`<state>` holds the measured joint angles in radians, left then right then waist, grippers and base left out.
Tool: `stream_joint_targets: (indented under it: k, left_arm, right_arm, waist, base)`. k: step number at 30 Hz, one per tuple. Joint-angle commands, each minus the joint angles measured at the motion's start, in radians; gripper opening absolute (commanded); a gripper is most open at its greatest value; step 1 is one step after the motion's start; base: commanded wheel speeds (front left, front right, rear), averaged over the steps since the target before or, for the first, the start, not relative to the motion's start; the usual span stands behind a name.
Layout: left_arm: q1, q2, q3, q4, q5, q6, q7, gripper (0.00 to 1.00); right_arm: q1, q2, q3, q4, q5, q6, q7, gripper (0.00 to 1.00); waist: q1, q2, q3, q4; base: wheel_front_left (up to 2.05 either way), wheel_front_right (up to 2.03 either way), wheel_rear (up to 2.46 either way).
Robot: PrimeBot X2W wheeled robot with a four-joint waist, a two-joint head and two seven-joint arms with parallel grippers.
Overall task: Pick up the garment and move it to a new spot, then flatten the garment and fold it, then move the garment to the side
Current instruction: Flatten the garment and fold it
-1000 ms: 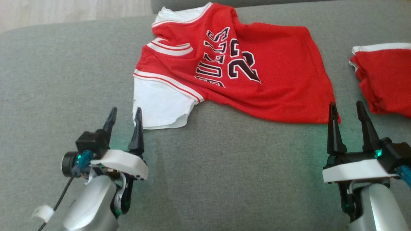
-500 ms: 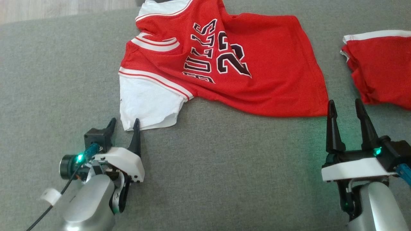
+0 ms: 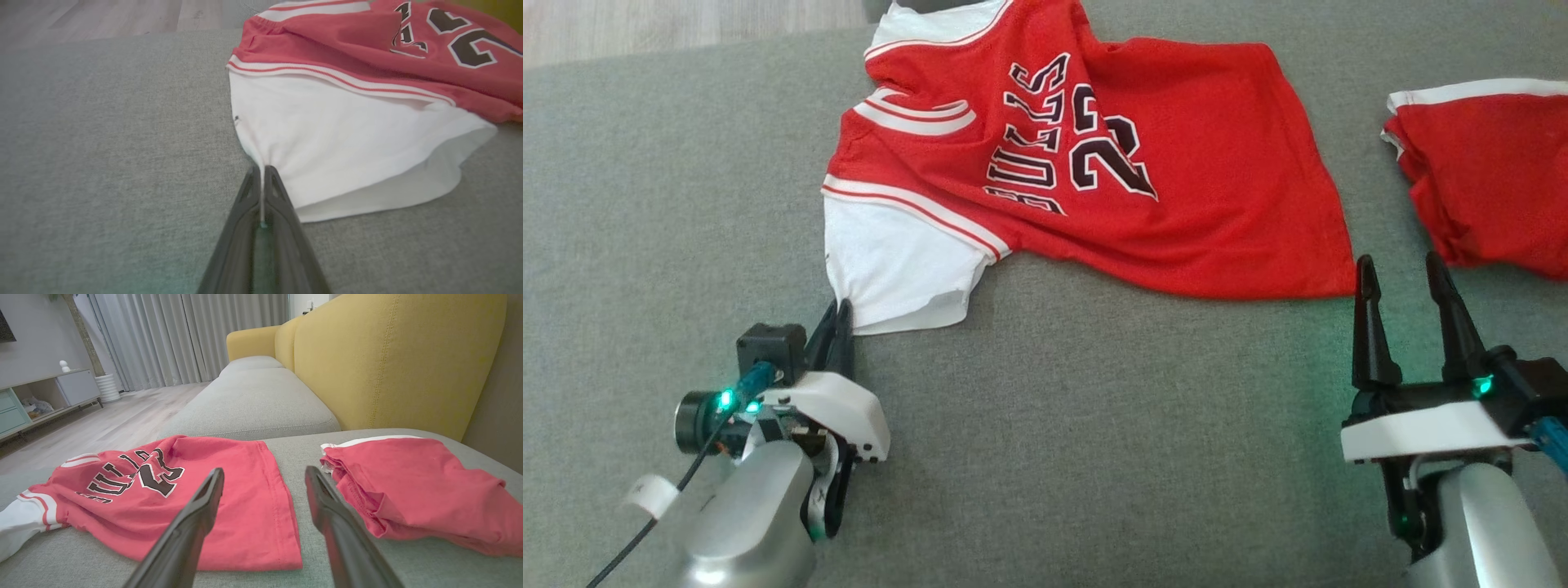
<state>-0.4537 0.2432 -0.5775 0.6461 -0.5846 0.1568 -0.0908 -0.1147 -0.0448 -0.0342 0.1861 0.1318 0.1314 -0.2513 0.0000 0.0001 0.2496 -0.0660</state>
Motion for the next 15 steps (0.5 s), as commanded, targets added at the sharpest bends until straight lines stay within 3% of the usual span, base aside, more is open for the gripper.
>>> stream_joint_targets:
  k: [1, 8, 15]
  left_arm:
    - [-0.025, 0.021, 0.035, -0.012, -0.006, -0.003, -0.008, 0.00]
    - [-0.038, 0.024, 0.048, -0.072, -0.002, -0.010, -0.093, 0.00]
    - [-0.030, 0.027, 0.084, -0.205, 0.022, 0.003, -0.161, 0.00]
  right_arm:
    - [-0.032, -0.005, 0.022, -0.030, 0.002, -0.001, -0.010, 1.00]
    - [-0.030, -0.005, -0.006, 0.000, -0.015, -0.001, -0.010, 1.00]
    - [-0.081, -0.005, -0.053, 0.133, -0.014, -0.001, 0.047, 1.00]
  waist:
    - [0.0000, -0.0001, -0.001, 0.001]
    - [0.0000, -0.0001, -0.018, 0.013]
    - [0.0000, -0.0001, -0.028, 0.039]
  base:
    - [0.00, 0.00, 0.00]
    - [0.00, 0.00, 0.00]
    - [0.00, 0.00, 0.00]
